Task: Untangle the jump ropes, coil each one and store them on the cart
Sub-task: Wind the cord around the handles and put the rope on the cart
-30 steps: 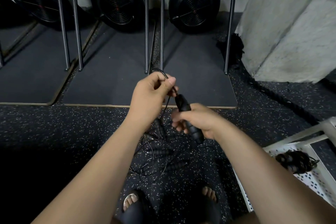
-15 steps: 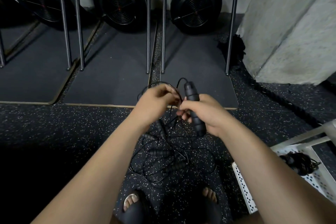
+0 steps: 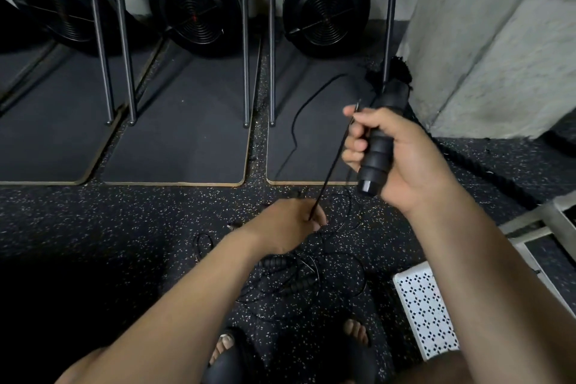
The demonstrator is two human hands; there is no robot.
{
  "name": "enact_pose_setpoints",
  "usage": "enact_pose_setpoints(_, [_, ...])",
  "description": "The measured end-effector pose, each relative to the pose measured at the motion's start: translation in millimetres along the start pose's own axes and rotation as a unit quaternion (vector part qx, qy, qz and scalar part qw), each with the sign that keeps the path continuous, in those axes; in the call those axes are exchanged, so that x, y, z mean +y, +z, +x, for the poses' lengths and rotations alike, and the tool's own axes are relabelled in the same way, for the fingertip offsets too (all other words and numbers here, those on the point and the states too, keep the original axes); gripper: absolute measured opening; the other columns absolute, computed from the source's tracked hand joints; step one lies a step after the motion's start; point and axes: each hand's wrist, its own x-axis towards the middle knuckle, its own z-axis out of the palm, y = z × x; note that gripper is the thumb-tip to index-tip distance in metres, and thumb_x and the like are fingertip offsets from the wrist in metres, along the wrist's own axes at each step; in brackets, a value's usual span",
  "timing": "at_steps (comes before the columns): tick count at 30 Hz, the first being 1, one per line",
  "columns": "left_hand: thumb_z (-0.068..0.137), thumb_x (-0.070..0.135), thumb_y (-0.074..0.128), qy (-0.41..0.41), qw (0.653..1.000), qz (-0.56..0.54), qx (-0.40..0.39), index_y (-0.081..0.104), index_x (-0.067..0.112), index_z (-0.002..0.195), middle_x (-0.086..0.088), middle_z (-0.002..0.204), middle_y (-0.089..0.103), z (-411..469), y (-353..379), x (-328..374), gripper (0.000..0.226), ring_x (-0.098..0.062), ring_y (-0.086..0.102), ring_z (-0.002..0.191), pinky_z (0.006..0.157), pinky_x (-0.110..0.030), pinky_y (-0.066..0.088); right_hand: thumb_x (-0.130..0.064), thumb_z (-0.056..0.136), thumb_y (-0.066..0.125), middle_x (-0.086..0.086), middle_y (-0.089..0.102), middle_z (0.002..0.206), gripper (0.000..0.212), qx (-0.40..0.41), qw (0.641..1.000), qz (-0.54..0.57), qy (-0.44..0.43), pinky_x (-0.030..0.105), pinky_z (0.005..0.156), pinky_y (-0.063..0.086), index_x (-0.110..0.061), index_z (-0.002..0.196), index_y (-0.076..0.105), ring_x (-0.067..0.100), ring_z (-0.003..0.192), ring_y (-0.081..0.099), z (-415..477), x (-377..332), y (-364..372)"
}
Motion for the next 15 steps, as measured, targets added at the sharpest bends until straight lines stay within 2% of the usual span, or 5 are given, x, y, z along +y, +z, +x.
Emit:
enact_pose_setpoints(3, [0.111,0.03,0.049,-0.015,1.0,0.011,-0.008,0.069,0.037,0.105,0.011,0.101,0.075,-2,0,-1,0.022,-0.014,0.073,0.093,0.085,-0.037,0.061,-0.008,0.098,0.06,0.001,0.056,0.075,0.013,0.013,0.999,0.033,-0.008,0.022,0.057,0.04,-0.005,0.109,0.066,0.01,0.061,0.047,-1,-5,-4])
enact_pose_setpoints(7, [0.113,0.031,0.047,-0.015,0.999,0.028,0.006,0.072,0.035,0.104,0.012,0.091,0.072,-1,-4,-3,0.026,-0.013,0.071,0.085,0.077,-0.032,0.057,-0.008,0.098,0.06,0.002,0.058,0.076,0.019,0.031,0.999,0.021,-0.003,0.022,0.056,0.043,-0.004,0.115,0.067,0.01,0.061,0.05,3,-4,-10])
enact_pose_setpoints(10, [0.112,0.027,0.051,-0.009,0.999,-0.018,0.027,0.071,0.031,0.1,0.003,0.086,0.074,-1,-8,-1,0.023,-0.014,0.071,0.078,0.069,-0.032,0.055,-0.009,0.097,0.065,0.003,0.063,0.076,0.025,0.064,0.997,-0.041,0.025,0.021,0.053,0.046,-0.002,0.121,0.07,0.011,0.06,0.054,11,7,-16])
enact_pose_setpoints(13, [0.11,0.029,0.057,0.022,0.991,-0.05,0.12,0.068,0.021,0.099,0.001,0.081,0.074,3,-15,4,0.018,-0.016,0.071,0.07,0.061,-0.032,0.054,-0.007,0.094,0.07,0.006,0.066,0.072,0.028,0.117,0.984,-0.119,0.065,0.023,0.049,0.046,0.0,0.122,0.07,0.013,0.056,0.055,19,31,-21])
enact_pose_setpoints(15, [0.108,0.033,0.061,0.031,0.974,-0.077,0.211,0.064,0.02,0.093,0.002,0.078,0.073,6,-20,4,0.02,-0.019,0.07,0.073,0.065,-0.032,0.054,-0.005,0.094,0.07,0.006,0.067,0.069,0.029,0.123,0.974,-0.159,0.104,0.023,0.048,0.046,0.003,0.122,0.071,0.014,0.055,0.055,22,48,-21])
